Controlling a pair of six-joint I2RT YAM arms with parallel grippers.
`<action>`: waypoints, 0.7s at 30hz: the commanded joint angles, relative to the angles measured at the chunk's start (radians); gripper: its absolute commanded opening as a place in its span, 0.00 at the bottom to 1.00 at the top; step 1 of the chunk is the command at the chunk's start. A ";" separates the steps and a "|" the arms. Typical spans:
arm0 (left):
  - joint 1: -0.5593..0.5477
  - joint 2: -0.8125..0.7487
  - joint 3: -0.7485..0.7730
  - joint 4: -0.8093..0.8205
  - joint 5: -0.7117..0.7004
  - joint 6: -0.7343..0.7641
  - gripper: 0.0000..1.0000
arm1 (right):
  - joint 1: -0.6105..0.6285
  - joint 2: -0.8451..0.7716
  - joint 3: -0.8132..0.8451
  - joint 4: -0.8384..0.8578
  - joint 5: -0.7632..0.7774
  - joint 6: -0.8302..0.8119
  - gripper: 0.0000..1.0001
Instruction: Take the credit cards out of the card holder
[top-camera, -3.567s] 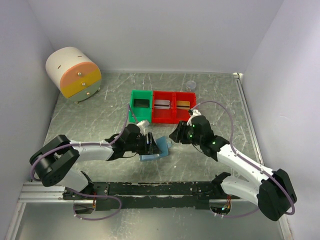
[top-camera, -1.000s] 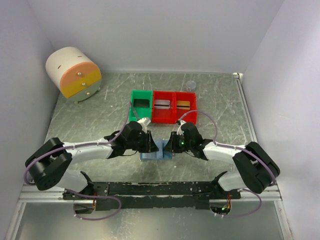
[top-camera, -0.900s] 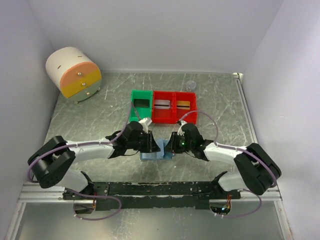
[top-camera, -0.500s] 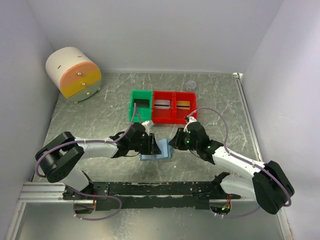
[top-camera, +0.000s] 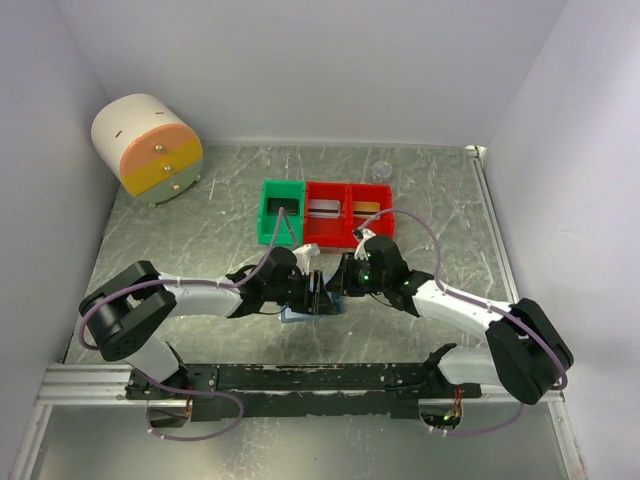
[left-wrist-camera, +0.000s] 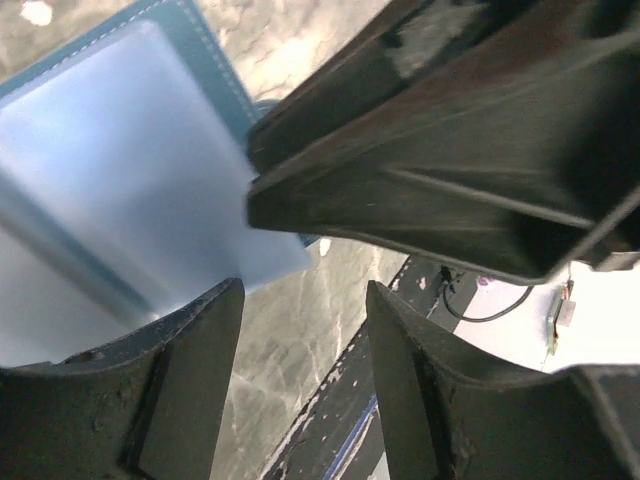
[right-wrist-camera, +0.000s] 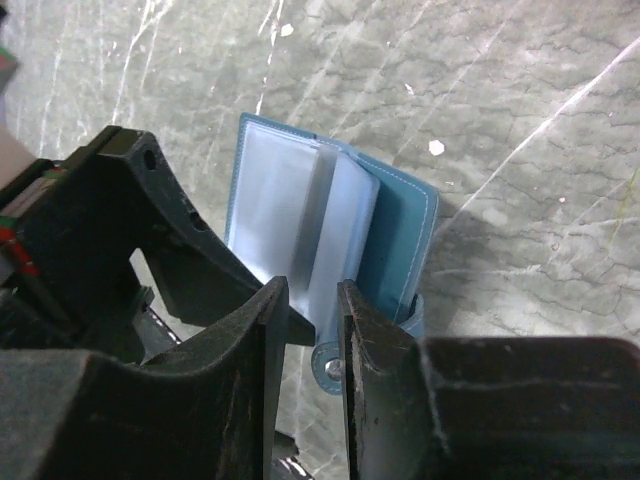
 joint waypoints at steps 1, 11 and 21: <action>-0.009 0.029 0.008 0.109 0.058 0.006 0.64 | 0.003 0.023 0.036 -0.007 -0.023 -0.028 0.27; -0.021 0.035 -0.021 0.066 0.035 0.024 0.61 | 0.004 0.057 0.045 -0.054 -0.019 -0.071 0.26; -0.032 0.020 0.003 0.007 -0.008 0.061 0.61 | 0.005 0.015 0.085 -0.041 -0.087 -0.120 0.28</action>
